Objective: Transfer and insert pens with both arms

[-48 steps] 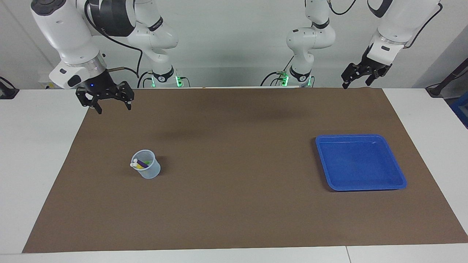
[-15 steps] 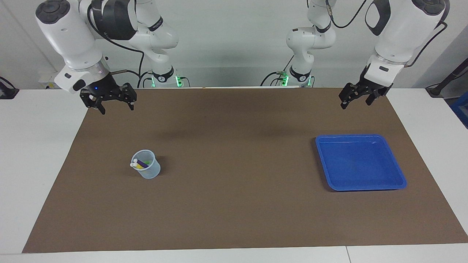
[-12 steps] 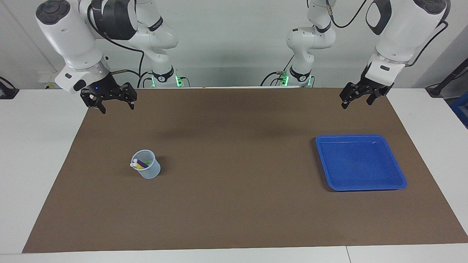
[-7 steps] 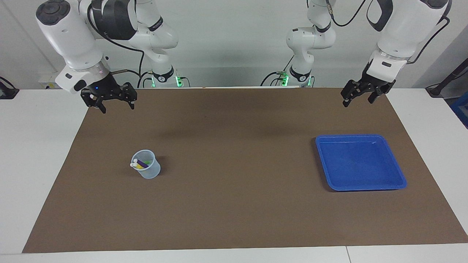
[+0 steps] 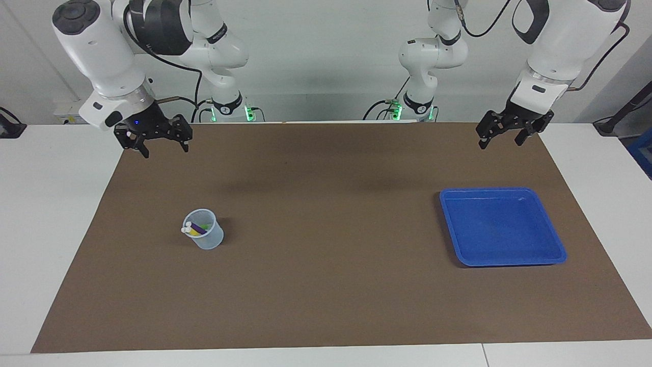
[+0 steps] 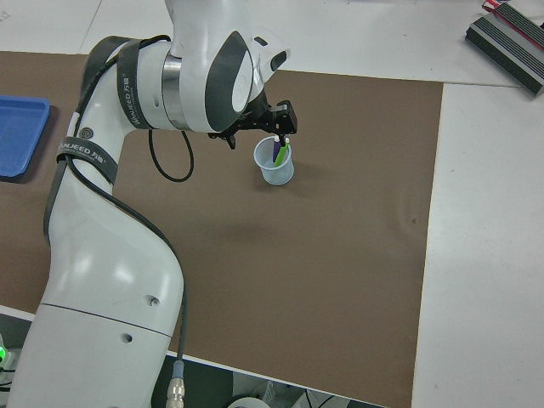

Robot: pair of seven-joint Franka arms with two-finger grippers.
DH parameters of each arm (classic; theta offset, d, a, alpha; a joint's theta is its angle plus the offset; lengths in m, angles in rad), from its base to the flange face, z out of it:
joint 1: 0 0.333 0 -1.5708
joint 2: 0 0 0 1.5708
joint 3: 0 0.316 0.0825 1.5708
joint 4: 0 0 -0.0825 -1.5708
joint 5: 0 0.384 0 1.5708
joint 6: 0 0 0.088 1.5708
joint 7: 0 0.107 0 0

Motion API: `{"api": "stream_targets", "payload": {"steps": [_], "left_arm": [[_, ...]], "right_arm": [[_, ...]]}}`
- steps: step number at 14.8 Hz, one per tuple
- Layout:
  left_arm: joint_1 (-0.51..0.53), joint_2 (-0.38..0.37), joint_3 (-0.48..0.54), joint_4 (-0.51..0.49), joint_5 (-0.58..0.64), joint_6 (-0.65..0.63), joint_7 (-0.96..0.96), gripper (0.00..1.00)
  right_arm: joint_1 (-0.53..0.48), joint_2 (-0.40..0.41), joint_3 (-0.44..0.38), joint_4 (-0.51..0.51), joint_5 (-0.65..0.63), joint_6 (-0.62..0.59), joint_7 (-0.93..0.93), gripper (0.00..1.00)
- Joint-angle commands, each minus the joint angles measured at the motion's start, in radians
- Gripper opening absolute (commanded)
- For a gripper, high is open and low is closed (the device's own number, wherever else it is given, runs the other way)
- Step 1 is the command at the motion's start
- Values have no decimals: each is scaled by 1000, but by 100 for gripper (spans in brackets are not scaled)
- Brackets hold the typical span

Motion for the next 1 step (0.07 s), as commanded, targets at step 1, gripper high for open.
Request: {"api": "stream_targets", "payload": {"steps": [1], "left_arm": [[8,-18,2,-25,-15,22,20,100]], "right_arm": [[-3,-15,10,-8,-14,-12,11,100]]}}
